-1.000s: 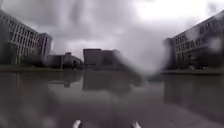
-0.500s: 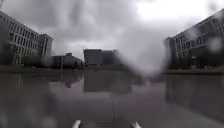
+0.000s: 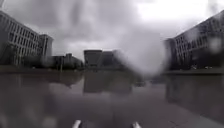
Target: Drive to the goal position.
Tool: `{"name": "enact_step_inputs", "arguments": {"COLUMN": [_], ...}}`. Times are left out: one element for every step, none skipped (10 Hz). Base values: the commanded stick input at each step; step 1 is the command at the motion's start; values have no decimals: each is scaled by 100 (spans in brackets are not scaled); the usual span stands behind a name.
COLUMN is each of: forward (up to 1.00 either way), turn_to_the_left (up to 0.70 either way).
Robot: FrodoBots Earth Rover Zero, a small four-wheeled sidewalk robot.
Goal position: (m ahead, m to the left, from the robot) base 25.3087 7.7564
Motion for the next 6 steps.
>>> {"name": "enact_step_inputs", "arguments": {"forward": [70, 70, 70, 70, 70, 70], "turn_to_the_left": [0, -8, -29, -21, 0, 0]}}
